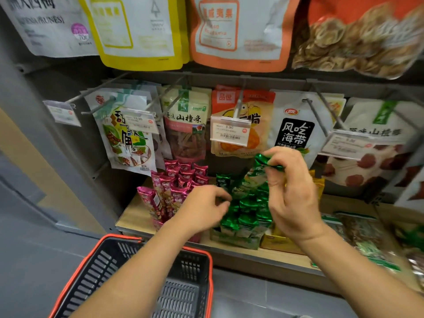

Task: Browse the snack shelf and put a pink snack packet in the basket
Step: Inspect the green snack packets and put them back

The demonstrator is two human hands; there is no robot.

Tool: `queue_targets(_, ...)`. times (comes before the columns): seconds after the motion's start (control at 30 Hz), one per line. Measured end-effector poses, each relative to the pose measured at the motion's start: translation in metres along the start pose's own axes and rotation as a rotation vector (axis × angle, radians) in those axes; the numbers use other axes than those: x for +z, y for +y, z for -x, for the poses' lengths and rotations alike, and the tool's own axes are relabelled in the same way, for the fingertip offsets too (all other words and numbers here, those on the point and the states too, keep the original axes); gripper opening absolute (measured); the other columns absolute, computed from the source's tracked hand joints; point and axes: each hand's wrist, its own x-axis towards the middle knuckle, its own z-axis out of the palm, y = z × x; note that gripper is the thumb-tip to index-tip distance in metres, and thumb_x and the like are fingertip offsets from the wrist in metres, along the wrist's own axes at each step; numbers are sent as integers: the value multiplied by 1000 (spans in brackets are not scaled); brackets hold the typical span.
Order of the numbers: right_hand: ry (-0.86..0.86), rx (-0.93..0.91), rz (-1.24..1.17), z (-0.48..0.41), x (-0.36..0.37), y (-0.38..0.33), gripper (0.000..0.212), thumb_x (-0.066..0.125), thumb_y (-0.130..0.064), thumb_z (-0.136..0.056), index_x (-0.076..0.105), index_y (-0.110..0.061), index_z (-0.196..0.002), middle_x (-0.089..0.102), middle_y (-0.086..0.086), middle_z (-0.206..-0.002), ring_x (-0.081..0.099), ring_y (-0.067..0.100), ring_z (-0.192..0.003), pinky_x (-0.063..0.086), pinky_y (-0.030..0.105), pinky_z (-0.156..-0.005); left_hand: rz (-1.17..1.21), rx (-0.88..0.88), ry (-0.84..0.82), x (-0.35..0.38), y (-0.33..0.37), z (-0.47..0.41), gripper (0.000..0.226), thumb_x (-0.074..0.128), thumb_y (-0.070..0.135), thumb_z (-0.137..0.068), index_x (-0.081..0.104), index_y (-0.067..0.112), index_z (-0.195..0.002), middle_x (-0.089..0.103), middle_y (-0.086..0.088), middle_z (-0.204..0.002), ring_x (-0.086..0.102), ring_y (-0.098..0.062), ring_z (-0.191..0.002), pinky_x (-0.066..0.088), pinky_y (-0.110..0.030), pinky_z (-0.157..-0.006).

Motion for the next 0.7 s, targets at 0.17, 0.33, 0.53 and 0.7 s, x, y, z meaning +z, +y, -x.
queue_targets(0.17, 21, 90, -113, -11, -51, -35, 20, 63, -13, -89, 55, -18, -106, 57, -1, -102, 58, 11, -93, 48, 18, -83, 592, 21, 216, -33, 40, 24, 35, 56, -5, -88, 75, 23, -81, 74, 2, -81, 64, -7, -65, 53, -22, -64)
queue_targets(0.33, -145, 645, -612, 5, -62, -54, 49, 81, -27, -59, 56, -27, -101, 69, 9, -93, 70, 19, -72, 57, 22, -66, 1011, 151, 20, -46, 84, 59, 12, 72, 21, -82, 76, 20, -93, 72, -2, -80, 62, -11, -66, 54, -22, -61)
queue_targets(0.53, -175, 683, -639, 25, -52, -56, 56, 85, -30, -52, 59, -20, -101, 71, 15, -87, 71, 23, -75, 59, 27, -68, 974, 83, 110, -47, 87, 71, 12, 74, 16, -66, 76, 9, -75, 69, -5, -66, 63, -10, -57, 51, -19, -53)
queue_targets(0.7, -399, 658, -600, 33, -46, -50, 46, 74, -47, -74, 59, -35, -115, 72, 0, -107, 68, 14, -98, 56, 33, -87, 1075, 45, 128, -44, 83, 69, 8, 70, 16, -65, 77, 19, -67, 68, 1, -64, 62, -8, -56, 51, -17, -53)
